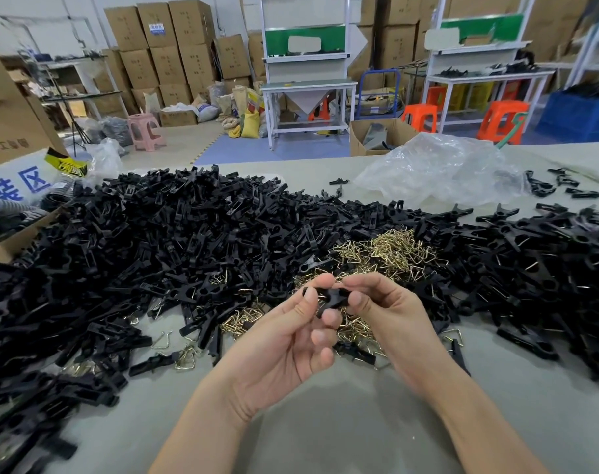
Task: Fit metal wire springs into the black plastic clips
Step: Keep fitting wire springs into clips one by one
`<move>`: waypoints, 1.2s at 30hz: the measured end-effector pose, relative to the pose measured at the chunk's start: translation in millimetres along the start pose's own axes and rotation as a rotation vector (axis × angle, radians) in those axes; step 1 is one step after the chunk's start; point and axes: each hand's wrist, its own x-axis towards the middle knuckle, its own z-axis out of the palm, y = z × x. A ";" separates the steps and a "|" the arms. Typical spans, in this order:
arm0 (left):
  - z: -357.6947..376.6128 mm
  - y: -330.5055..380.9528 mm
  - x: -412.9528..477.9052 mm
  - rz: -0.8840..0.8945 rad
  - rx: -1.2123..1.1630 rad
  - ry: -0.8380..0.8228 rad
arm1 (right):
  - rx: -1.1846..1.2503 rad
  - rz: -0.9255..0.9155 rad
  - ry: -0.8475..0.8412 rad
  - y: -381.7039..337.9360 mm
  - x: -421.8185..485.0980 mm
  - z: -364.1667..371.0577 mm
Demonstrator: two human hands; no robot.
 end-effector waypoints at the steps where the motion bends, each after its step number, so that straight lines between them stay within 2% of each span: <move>1: 0.2 -0.1 -0.4 0.002 0.007 -0.004 | 0.019 0.008 -0.001 -0.8 -0.5 0.4; 7: 3.1 -5.2 1.9 0.008 -0.154 -0.006 | 0.057 0.030 -0.002 -7.2 -2.8 1.7; 18: 4.6 -14.9 7.5 0.097 -0.072 0.077 | 0.067 0.019 0.007 -8.5 -2.3 -4.5; 26: 3.9 -15.2 9.0 0.087 -0.024 0.105 | 0.030 0.022 0.035 -10.8 -2.5 -4.3; 31: 1.8 -11.9 9.0 0.074 -0.091 0.106 | -0.012 0.001 0.037 -9.6 -2.9 1.0; 36: -1.2 -7.6 9.4 0.059 -0.078 0.143 | -0.114 -0.016 -0.008 -10.0 -3.1 2.6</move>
